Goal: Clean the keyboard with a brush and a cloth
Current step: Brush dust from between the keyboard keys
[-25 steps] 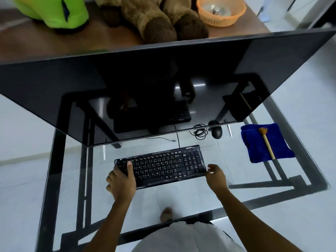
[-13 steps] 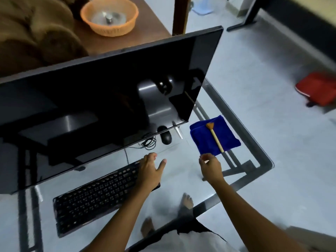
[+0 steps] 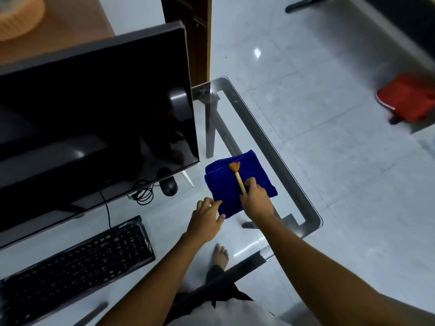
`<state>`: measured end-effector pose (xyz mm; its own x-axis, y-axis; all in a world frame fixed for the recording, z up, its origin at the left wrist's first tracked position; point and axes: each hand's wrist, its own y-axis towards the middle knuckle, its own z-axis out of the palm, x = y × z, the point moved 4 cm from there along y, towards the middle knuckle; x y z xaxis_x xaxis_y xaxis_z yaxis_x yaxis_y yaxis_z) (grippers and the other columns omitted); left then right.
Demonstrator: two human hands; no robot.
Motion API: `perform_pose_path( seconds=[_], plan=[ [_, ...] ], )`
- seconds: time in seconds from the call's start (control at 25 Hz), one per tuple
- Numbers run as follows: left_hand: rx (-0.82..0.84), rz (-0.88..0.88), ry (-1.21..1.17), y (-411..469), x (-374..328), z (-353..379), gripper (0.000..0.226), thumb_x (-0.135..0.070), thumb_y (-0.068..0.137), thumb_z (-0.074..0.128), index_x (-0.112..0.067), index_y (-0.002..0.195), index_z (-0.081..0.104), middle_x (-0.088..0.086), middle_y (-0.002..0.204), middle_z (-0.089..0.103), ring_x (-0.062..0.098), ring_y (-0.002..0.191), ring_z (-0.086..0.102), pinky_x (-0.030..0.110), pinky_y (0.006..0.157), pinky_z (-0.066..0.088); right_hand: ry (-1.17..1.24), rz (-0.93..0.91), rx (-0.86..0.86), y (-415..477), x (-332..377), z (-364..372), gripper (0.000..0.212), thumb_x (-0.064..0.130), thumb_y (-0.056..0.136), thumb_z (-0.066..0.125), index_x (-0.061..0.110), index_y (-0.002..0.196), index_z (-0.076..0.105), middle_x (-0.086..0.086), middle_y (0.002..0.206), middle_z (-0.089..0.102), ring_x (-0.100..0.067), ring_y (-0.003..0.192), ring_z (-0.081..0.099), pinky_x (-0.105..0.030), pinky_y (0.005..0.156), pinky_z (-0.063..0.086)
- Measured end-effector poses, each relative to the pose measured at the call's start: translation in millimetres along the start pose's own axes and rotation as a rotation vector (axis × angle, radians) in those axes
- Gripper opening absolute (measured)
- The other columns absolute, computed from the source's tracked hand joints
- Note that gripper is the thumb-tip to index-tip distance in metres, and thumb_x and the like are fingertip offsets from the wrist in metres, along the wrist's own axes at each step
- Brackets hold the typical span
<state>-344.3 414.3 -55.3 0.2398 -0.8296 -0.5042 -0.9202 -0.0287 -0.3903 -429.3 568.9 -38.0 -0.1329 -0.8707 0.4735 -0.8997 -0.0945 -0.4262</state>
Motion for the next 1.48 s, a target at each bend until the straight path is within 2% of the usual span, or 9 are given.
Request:
perform_pose_path(
  seconds=[0.16, 0.36, 0.52, 0.64, 0.72, 0.96, 1.12, 1.36, 1.48],
  plan=[
    [0.02, 0.012, 0.012, 0.2, -1.4, -1.5, 0.053, -0.041, 0.093, 0.053, -0.023, 0.141, 0.04, 0.003, 0.14, 0.043, 0.019, 0.128, 0.039, 0.032, 0.099, 0.047, 0.054, -0.054, 0.031, -5.5, -0.3, -1.2, 0.04, 0.018, 0.09, 0.055, 0.032, 0.122, 0.036, 0.002, 0.093, 0.06, -0.017, 0.078, 0.063, -0.037, 0.065, 0.06],
    [-0.005, -0.027, -0.08, -15.1, 0.4, -13.3, 0.05, -0.039, 0.093, 0.053, -0.02, 0.139, 0.043, 0.003, 0.14, 0.044, 0.018, 0.13, 0.039, 0.031, 0.098, 0.046, 0.623, -0.101, 0.068, -31.1, 17.9, -10.4, 0.038, 0.007, 0.099, 0.035, 0.024, 0.1, 0.069, -0.007, 0.083, 0.067, -0.023, 0.074, 0.061, -0.032, 0.063, 0.05],
    [-0.13, -0.036, -0.215, -57.4, 30.7, -47.1, 0.039, -0.035, 0.094, 0.052, -0.021, 0.131, 0.049, 0.0, 0.134, 0.049, 0.016, 0.126, 0.042, 0.028, 0.094, 0.045, 0.82, -0.183, 0.108, -75.8, 52.9, 0.5, 0.039, -0.005, 0.096, 0.035, 0.014, 0.109, 0.066, -0.008, 0.09, 0.072, -0.023, 0.074, 0.063, -0.023, 0.058, 0.048],
    [-0.267, -0.13, -0.291, -106.7, 91.3, -81.7, 0.034, -0.032, 0.093, 0.055, -0.021, 0.124, 0.054, 0.002, 0.127, 0.053, 0.018, 0.121, 0.046, 0.032, 0.097, 0.044, 0.805, -0.221, 0.102, -118.1, 102.4, 34.7, 0.012, 0.024, 0.096, 0.056, 0.016, 0.101, 0.064, -0.006, 0.082, 0.069, -0.017, 0.071, 0.062, -0.022, 0.064, 0.051],
    [-0.368, -0.2, -0.287, -138.5, 134.3, -104.2, 0.03, -0.032, 0.091, 0.057, -0.02, 0.119, 0.057, 0.003, 0.12, 0.056, 0.021, 0.117, 0.049, 0.034, 0.097, 0.043, 0.8, -0.232, 0.072, -140.0, 130.8, 60.3, 0.023, 0.037, 0.094, 0.056, 0.015, 0.095, 0.064, -0.008, 0.072, 0.061, -0.016, 0.064, 0.056, -0.025, 0.061, 0.048],
    [-0.582, -0.477, -0.361, -259.2, 295.6, -143.9, 0.039, -0.047, 0.092, 0.051, -0.019, 0.119, 0.055, 0.008, 0.12, 0.055, 0.025, 0.112, 0.054, 0.04, 0.097, 0.047, 0.749, -0.293, 0.163, -211.0, 230.4, 157.4, 0.039, 0.045, 0.093, 0.052, 0.012, 0.09, 0.072, -0.003, 0.071, 0.066, -0.011, 0.067, 0.059, -0.025, 0.063, 0.047],
    [-0.695, -0.703, -0.538, -326.4, 381.7, -141.6, 0.059, -0.064, 0.088, 0.038, -0.015, 0.119, 0.055, 0.014, 0.114, 0.059, 0.031, 0.106, 0.057, 0.049, 0.092, 0.05, 0.7, -0.406, 0.282, -243.7, 278.3, 196.7, 0.02, 0.025, 0.09, 0.065, 0.01, 0.1, 0.073, -0.001, 0.083, 0.073, 0.001, 0.07, 0.064, -0.011, 0.064, 0.045],
    [-0.535, -0.889, -1.014, -349.6, 429.2, -124.2, 0.071, -0.064, 0.094, 0.021, -0.01, 0.13, 0.051, 0.015, 0.131, 0.055, 0.035, 0.121, 0.052, 0.052, 0.107, 0.038, 0.547, -0.462, 0.391, -267.6, 316.1, 246.3, 0.017, 0.022, 0.088, 0.068, 0.018, 0.104, 0.072, 0.002, 0.083, 0.075, -0.012, 0.07, 0.067, -0.027, 0.064, 0.051],
    [-0.445, -0.801, -1.155, -342.5, 424.1, -128.6, 0.07, -0.069, 0.09, 0.016, -0.022, 0.115, 0.061, 0.009, 0.115, 0.064, 0.026, 0.106, 0.06, 0.046, 0.096, 0.047, 0.469, -0.475, 0.445, -264.4, 323.5, 265.9, 0.016, 0.028, 0.09, 0.065, 0.025, 0.105, 0.07, -0.008, 0.082, 0.075, -0.031, 0.064, 0.061, -0.039, 0.059, 0.049]
  ],
)
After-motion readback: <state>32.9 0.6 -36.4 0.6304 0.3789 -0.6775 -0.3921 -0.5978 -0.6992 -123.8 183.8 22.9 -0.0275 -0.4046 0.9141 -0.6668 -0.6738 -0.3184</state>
